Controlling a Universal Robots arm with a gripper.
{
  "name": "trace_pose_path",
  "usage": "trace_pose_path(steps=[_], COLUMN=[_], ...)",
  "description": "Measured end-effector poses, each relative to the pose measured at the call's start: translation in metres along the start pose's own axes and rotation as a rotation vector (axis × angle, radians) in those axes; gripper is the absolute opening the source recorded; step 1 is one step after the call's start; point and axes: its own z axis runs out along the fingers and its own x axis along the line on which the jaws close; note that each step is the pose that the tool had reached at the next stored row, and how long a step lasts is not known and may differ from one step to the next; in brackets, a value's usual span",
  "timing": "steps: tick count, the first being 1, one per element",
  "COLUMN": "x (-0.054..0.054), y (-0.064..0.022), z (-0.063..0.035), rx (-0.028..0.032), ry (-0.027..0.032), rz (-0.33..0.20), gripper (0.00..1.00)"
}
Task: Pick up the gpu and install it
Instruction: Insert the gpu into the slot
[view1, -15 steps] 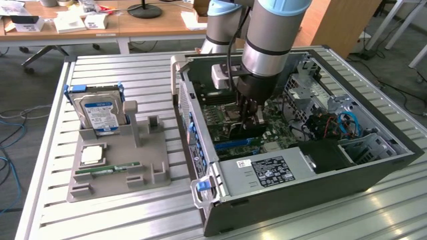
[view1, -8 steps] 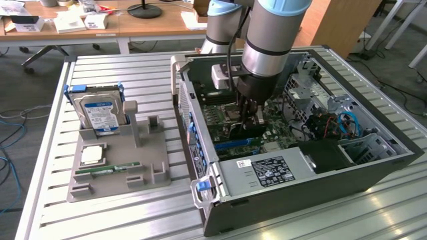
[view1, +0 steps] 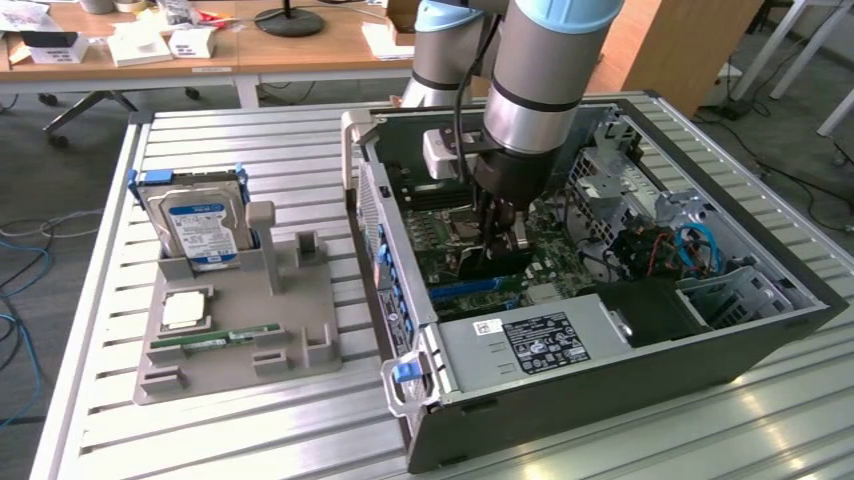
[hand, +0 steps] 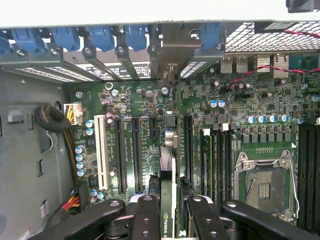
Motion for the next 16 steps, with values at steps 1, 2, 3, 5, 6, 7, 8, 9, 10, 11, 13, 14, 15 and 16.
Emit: trace_pose_path(steps=[1, 2, 3, 5, 6, 7, 8, 9, 10, 11, 13, 14, 15, 16], x=[0.0, 0.0, 0.0, 0.0, 0.0, 0.0, 0.0, 0.0, 0.0, 0.0, -0.0001, -0.0001, 0.0, 0.0], y=[0.0, 0.0, 0.0, 0.0, 0.0, 0.0, 0.0, 0.0, 0.0, 0.0, -0.0001, -0.0001, -0.0001, 0.0], z=[0.0, 0.0, 0.0, 0.0, 0.0, 0.0, 0.0, 0.0, 0.0, 0.0, 0.0002, 0.0002, 0.0001, 0.0001], rx=[0.0, 0.0, 0.0, 0.0, 0.0, 0.0, 0.0, 0.0, 0.0, 0.0, 0.0003, 0.0005, 0.0007, 0.0009], ry=[0.0, 0.0, 0.0, 0.0, -0.0001, 0.0, -0.0001, -0.0001, -0.0001, 0.0, 0.0014, 0.0043, 0.0077, 0.0107], rz=[0.0, 0.0, 0.0, 0.0, 0.0, 0.0, 0.0, 0.0, 0.0, 0.0, 0.0, 0.0, 0.001, 0.002], gripper=[0.26, 0.26, 0.26, 0.26, 0.26, 0.26, 0.26, 0.26, 0.26, 0.26, 0.26, 0.26, 0.26, 0.26])
